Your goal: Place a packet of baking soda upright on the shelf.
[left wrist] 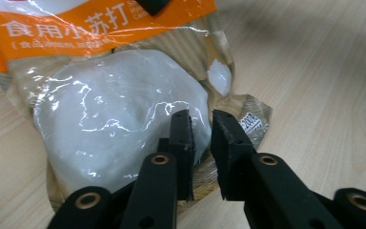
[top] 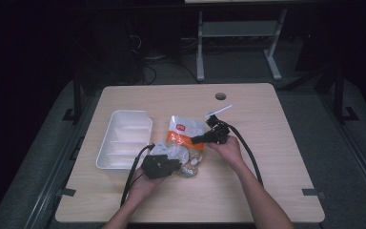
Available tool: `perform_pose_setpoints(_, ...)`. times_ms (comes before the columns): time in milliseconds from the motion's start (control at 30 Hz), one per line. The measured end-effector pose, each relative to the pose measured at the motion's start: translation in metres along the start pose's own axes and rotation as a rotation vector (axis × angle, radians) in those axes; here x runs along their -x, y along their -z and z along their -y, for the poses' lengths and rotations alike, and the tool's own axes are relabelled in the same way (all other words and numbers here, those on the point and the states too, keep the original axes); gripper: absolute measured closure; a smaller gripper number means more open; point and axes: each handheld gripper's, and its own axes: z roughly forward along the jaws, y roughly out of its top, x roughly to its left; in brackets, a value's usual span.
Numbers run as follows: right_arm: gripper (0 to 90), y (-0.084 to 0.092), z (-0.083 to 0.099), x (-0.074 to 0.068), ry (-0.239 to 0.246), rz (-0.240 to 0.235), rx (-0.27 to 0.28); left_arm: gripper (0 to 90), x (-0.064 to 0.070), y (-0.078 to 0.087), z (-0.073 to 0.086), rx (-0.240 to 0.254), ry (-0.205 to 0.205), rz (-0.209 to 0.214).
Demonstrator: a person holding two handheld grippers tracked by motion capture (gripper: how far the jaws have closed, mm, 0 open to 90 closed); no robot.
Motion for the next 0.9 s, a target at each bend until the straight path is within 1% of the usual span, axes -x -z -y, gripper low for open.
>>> perform_pose_setpoints(33, 89.5, 0.001, 0.000, -0.001, -0.001, 0.000, 0.003, 76.5, 0.000, 0.000, 0.000, 0.000, 0.001, 0.001)
perform_pose_setpoints(100, 89.6, 0.003, -0.002, -0.003, 0.008, 0.005, 0.012, 73.4, 0.002, 0.001, -0.001, 0.002, -0.010, -0.009)
perform_pose_setpoints(133, 89.6, 0.004, -0.003, -0.004, 0.013, 0.000, 0.020, 71.9, 0.002, 0.002, -0.001, 0.003, -0.013, -0.013)
perform_pose_setpoints(200, 89.6, 0.007, -0.004, -0.006, 0.025, -0.004, 0.029, 67.5, 0.003, 0.003, -0.002, 0.014, -0.008, -0.011)
perform_pose_setpoints(233, 89.6, 0.008, -0.005, -0.007, 0.026, -0.002, 0.031, 67.1, 0.004, 0.005, -0.002, 0.017, -0.010, -0.012)
perform_pose_setpoints(300, 89.7, 0.013, -0.007, -0.012, 0.043, 0.006, 0.043, 65.6, 0.004, 0.007, -0.003, 0.025, -0.015, -0.011)
perform_pose_setpoints(367, 89.7, 0.015, -0.008, -0.013, 0.045, 0.008, 0.047, 64.7, 0.005, 0.008, -0.003, 0.031, -0.020, -0.007)
perform_pose_setpoints(533, 89.7, 0.027, -0.011, -0.021, 0.067, 0.019, 0.067, 62.8, 0.010, 0.013, -0.003, 0.053, -0.034, 0.006)
perform_pose_setpoints(567, 89.8, 0.030, -0.012, -0.024, 0.080, 0.028, 0.071, 61.5, 0.011, 0.013, -0.003, 0.053, -0.040, 0.007)
perform_pose_setpoints(600, 89.8, 0.030, -0.012, -0.024, 0.080, 0.028, 0.071, 61.5, 0.012, 0.014, -0.003, 0.051, -0.046, 0.006)
perform_pose_setpoints(767, 89.8, 0.040, -0.016, -0.032, 0.112, 0.040, 0.077, 58.1, 0.015, 0.016, 0.000, 0.059, -0.051, 0.023)
perform_pose_setpoints(833, 89.8, 0.046, -0.017, -0.038, 0.138, 0.050, 0.082, 56.0, 0.018, 0.018, 0.001, 0.065, -0.049, 0.036)
perform_pose_setpoints(900, 89.8, 0.047, -0.018, -0.040, 0.147, 0.052, 0.083, 55.1, 0.019, 0.020, 0.002, 0.070, -0.050, 0.039)
